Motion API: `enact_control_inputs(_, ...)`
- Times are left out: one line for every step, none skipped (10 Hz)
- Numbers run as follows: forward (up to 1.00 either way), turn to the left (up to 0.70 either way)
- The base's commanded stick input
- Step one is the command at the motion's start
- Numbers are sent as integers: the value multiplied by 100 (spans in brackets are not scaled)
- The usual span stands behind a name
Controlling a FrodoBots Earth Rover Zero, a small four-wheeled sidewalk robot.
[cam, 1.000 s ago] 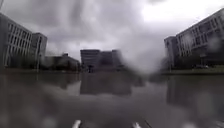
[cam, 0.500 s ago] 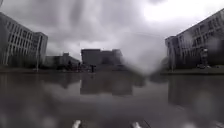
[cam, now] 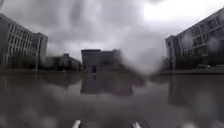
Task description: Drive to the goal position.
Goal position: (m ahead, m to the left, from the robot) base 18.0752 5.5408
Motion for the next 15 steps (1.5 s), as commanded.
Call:
enact_control_inputs(70,0)
enact_control_inputs(70,0)
enact_control_inputs(70,0)
enact_control_inputs(70,0)
enact_control_inputs(70,0)
enact_control_inputs(70,0)
enact_control_inputs(70,0)
enact_control_inputs(70,0)
enact_control_inputs(70,-5)
enact_control_inputs(70,-25)
enact_control_inputs(70,-33)
enact_control_inputs(70,-8)
enact_control_inputs(70,-1)
enact_control_inputs(70,0)
enact_control_inputs(70,0)
